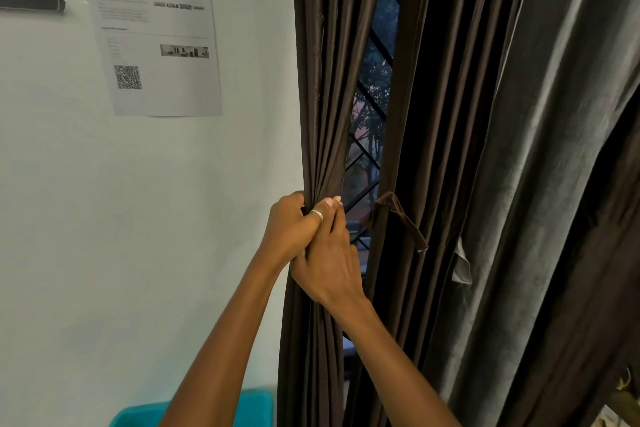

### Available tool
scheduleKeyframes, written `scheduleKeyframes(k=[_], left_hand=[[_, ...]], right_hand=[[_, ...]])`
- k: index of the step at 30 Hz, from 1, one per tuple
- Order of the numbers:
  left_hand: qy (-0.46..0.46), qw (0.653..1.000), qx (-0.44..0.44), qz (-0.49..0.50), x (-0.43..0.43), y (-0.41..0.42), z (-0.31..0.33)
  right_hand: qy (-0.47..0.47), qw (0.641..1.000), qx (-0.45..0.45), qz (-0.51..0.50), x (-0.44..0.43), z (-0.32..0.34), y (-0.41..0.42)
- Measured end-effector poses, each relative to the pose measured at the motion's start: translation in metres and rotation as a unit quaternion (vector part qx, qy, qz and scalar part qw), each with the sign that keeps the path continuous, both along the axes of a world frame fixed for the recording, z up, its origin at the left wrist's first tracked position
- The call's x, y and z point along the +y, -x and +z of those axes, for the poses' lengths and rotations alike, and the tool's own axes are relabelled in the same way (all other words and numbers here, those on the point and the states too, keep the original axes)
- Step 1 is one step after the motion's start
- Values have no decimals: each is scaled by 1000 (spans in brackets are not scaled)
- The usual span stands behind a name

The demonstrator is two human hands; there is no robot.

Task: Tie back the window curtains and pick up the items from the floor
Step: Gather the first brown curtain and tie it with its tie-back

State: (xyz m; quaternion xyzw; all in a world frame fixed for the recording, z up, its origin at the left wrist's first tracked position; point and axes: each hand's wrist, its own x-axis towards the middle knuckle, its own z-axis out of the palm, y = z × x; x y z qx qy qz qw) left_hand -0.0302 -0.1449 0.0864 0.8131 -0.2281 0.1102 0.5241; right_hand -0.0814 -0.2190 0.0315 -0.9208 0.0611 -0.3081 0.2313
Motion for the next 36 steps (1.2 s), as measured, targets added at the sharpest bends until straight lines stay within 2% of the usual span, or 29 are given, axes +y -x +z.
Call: scheduleKeyframes(k=[3,7,9,16,21,32,36], left_hand=[[11,999,1,-45,10,-6,2],[21,989,21,-145,26,-12,7],[9,987,18,-162,28,-13,10],[-5,981,18,-191,26,-11,16],[-5,981,24,-194,30,-13,18],[30,991,-5,-133,26,-11,6],[44,985,22,-165,23,-10,4]], right_hand=[[-118,987,-24,104,-16,3,1],[-335,919,-57,201,-48,21,-4],[-394,887,-38,239,-60,37,-6],[-395,874,44,280,-71,57,-13],[-444,844,65,294,-67,56,-13],[-462,831,32,308,-61,58,-6],[-447,843,20,298,-61,58,-5]])
